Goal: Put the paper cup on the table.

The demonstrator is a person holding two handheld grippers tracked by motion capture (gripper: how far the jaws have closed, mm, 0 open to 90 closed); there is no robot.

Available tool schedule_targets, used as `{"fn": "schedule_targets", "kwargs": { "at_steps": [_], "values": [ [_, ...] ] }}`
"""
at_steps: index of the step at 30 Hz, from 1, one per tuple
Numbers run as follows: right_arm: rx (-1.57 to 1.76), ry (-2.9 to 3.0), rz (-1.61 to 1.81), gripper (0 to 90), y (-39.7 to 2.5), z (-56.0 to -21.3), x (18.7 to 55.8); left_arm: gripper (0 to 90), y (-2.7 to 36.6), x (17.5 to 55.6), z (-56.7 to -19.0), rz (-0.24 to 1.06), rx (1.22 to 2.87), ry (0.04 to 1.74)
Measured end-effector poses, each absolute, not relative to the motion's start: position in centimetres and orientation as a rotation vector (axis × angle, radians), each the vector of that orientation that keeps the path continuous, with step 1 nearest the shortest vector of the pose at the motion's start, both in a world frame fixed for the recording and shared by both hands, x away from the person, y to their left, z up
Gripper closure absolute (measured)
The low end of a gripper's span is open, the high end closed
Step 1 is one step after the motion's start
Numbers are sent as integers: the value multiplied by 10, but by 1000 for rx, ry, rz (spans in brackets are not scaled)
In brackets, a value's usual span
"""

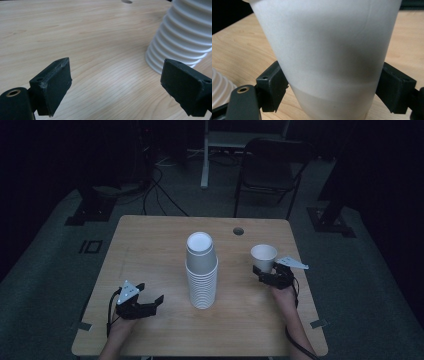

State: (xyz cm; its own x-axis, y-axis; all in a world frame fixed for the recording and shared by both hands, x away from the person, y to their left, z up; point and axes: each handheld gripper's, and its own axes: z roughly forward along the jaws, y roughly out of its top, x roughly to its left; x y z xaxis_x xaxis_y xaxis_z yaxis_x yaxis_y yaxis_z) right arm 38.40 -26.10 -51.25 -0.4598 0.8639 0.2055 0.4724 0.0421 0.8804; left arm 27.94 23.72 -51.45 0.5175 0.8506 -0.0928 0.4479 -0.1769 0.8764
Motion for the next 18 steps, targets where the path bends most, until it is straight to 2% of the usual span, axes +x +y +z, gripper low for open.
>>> {"fn": "schedule_targets", "kwargs": {
  "at_steps": [12,18],
  "values": [
    [1391,2015,1259,186,-250,-541,399,102,240,279,-522,512,1812,1095],
    [1384,2036,1241,185,-249,-543,400,101,240,279,-522,510,1812,1094]
  ]
}}
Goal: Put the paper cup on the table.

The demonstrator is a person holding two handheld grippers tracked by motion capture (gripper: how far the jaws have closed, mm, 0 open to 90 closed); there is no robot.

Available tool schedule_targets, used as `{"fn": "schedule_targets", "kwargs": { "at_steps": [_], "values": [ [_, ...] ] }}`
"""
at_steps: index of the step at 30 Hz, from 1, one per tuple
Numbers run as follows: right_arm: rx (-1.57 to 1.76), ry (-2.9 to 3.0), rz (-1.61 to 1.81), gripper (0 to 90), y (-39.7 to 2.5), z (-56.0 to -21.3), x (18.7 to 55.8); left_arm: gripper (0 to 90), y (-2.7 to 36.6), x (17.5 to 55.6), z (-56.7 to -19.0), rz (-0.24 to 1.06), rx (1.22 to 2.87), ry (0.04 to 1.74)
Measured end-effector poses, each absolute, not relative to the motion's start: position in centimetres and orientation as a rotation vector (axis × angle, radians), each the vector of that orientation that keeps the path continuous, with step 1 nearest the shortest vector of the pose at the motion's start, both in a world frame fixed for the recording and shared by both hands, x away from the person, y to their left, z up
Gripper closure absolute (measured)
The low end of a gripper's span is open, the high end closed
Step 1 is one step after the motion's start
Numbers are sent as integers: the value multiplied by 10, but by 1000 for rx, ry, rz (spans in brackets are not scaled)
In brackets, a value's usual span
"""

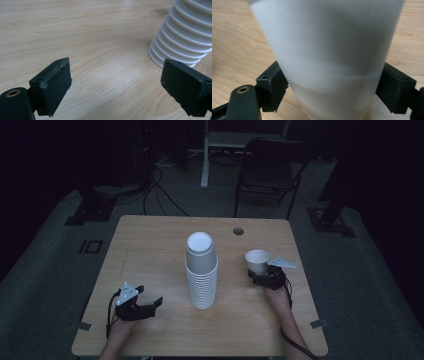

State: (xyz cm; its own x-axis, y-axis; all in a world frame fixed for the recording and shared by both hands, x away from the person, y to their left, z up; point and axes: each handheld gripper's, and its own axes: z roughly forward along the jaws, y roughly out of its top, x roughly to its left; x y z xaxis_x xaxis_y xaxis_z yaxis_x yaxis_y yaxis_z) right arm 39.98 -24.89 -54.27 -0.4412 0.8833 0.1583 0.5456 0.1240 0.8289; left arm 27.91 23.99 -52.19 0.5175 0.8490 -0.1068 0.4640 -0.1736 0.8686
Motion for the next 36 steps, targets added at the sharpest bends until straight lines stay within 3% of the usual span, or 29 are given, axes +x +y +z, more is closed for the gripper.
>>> {"fn": "schedule_targets", "kwargs": {
  "at_steps": [9,15,36],
  "values": [
    [1381,2085,1197,189,-251,-544,398,99,243,279,-520,517,1794,1107],
    [1407,2067,1246,107,-258,-543,393,90,245,280,-522,524,1801,1133],
    [1327,2100,1244,95,-285,-547,348,41,260,284,-531,525,1825,1242]
  ]
}}
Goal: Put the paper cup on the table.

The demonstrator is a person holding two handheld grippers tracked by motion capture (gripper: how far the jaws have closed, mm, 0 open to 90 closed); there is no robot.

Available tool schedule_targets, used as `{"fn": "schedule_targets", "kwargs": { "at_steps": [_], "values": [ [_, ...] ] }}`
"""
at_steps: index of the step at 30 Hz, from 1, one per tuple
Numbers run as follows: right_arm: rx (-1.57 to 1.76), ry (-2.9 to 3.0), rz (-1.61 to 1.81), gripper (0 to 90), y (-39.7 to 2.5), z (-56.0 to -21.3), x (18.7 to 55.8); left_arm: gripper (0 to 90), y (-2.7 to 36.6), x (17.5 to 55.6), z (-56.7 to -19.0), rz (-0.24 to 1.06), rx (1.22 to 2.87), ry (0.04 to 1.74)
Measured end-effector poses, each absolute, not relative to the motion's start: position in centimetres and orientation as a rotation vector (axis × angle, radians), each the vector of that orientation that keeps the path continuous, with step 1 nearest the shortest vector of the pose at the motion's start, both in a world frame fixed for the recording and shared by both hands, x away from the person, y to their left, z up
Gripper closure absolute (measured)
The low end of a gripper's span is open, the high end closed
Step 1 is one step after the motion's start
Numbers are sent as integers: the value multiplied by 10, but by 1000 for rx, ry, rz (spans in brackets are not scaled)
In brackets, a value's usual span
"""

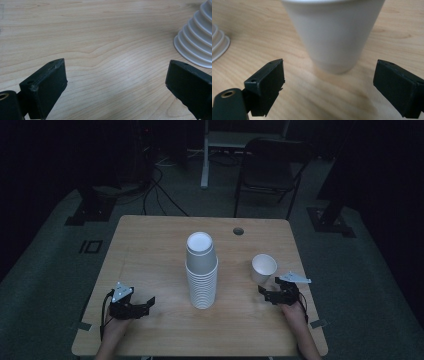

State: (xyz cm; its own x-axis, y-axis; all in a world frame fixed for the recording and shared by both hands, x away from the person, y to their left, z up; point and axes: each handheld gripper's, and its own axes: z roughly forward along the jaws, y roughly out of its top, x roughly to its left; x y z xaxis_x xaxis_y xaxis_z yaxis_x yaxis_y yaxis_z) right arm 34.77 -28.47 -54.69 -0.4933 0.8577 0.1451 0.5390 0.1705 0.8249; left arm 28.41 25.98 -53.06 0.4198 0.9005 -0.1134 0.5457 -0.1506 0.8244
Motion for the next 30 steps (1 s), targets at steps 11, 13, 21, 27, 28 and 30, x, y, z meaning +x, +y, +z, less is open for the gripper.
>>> {"fn": "schedule_targets", "kwargs": {
  "at_steps": [11,13,21,27,28,30],
  "values": [
    [1324,2111,1198,95,-296,-548,329,41,265,282,-533,550,1831,1273],
    [1323,2115,1195,95,-298,-548,325,41,266,282,-533,556,1830,1277],
    [1341,2097,1180,95,-308,-549,307,33,269,279,-535,577,1839,1304],
    [1368,2064,1127,95,-316,-550,293,30,271,278,-537,590,1850,1325],
    [1370,2065,1122,95,-317,-550,291,30,272,278,-537,595,1850,1327],
    [1378,2053,1106,95,-319,-550,286,30,273,277,-538,597,1843,1339]
  ]
}}
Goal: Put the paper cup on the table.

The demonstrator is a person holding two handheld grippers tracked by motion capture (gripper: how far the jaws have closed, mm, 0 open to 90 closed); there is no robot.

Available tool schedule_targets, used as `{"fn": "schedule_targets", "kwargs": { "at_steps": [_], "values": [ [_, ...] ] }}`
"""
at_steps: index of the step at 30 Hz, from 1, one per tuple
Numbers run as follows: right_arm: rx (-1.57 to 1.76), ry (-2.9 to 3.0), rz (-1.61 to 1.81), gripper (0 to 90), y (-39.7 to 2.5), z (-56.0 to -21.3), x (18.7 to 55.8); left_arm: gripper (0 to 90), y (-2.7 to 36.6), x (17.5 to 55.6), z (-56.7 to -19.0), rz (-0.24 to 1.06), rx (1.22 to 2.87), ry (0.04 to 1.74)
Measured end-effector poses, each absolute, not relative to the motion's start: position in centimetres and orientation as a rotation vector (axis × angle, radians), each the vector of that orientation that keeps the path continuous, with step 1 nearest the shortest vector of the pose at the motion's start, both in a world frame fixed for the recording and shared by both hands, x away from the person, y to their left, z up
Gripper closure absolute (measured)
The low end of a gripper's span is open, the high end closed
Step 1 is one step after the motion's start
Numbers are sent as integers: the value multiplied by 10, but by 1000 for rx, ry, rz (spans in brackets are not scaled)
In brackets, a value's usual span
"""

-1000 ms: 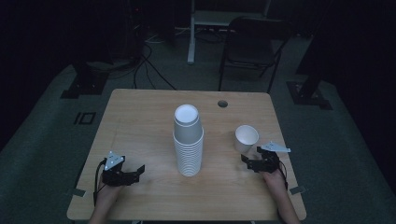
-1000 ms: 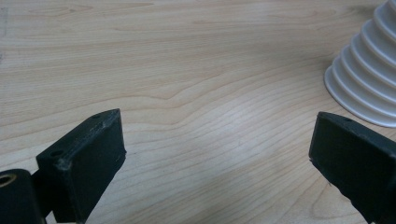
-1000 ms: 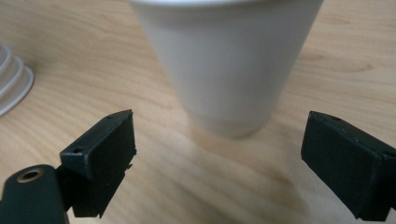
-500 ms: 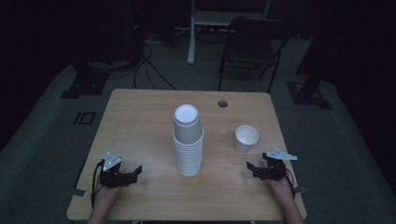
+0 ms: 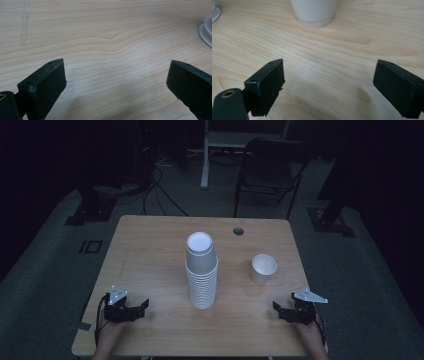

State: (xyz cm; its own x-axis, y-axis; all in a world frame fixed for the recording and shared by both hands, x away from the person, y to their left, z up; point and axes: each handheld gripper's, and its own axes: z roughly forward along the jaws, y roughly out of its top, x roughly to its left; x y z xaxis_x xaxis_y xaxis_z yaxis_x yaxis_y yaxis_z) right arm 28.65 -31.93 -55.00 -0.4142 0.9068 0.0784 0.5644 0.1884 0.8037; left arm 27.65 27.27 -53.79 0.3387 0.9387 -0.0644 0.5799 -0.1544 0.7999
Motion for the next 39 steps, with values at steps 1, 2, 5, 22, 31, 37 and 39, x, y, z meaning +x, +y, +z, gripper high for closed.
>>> {"fn": "schedule_targets", "kwargs": {
  "at_steps": [1,2,5,22,31,37,39],
  "values": [
    [1380,2053,1101,95,-321,-550,285,30,274,276,-539,595,1841,1341],
    [1383,2050,1093,95,-322,-550,283,30,274,276,-540,591,1842,1348],
    [1413,2018,1067,96,-326,-551,278,30,276,274,-541,594,1853,1357],
    [1550,1921,940,96,-332,-553,263,30,289,267,-544,638,1840,1434],
    [1661,1859,810,96,-332,-555,265,31,288,267,-546,677,1862,1487],
    [1676,1845,803,96,-332,-555,265,46,287,272,-549,669,1884,1616],
    [1677,1844,803,96,-332,-555,265,44,288,272,-549,680,1862,1645]
  ]
}}
